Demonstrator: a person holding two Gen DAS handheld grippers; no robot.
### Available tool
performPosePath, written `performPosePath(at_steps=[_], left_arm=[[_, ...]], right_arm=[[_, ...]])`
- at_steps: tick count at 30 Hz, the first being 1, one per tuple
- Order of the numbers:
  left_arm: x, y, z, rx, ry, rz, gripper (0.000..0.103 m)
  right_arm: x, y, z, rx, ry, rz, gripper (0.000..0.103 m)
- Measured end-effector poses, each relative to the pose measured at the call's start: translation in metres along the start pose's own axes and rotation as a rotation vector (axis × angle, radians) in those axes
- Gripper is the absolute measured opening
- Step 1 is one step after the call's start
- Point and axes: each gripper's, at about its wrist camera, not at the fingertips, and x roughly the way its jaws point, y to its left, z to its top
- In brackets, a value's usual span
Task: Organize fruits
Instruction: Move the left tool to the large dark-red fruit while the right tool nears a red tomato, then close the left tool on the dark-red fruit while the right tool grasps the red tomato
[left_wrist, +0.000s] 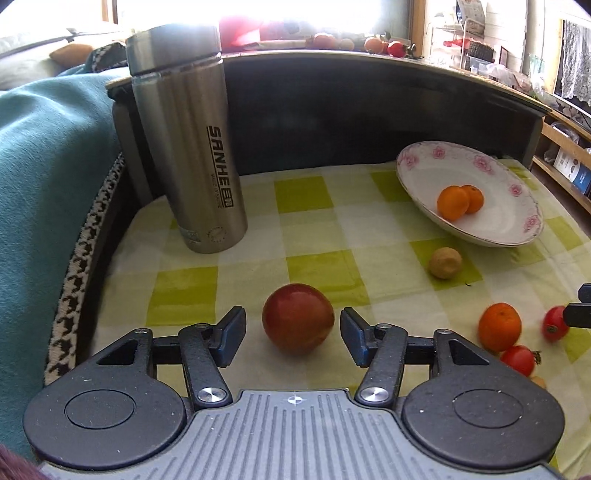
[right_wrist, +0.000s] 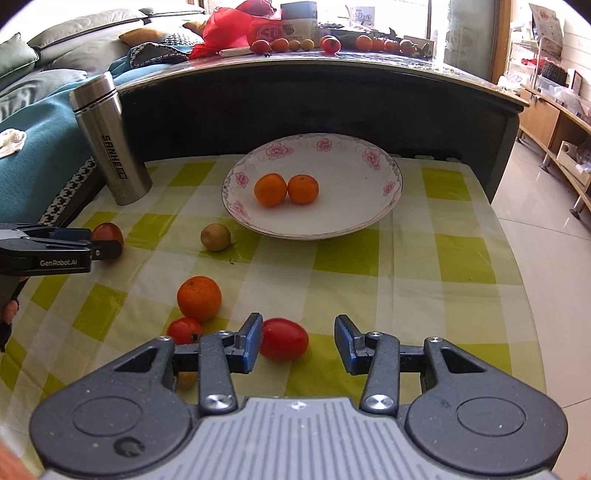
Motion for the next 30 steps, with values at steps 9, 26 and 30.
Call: performPosePath(at_steps=[9,26,30], left_arm=[[0.014,-0.008,-0.003,0.037,0.018,-0.009,0.060],[0.015,-0.007,-0.004,0.044,-0.003,-0.023,0.061],[0.014,-0.007,-0.003,0.047,-0.006,-0.026,0.058]], right_arm=[[0.006,0.006,-0.005,-0.051,-0.019,-0.003,0.053],[0.020,0.018,-0.013,-0.092,0.033,0.031,0.047],[0.018,0.019,-0.014,-0.094,0.038,0.020,0.034]])
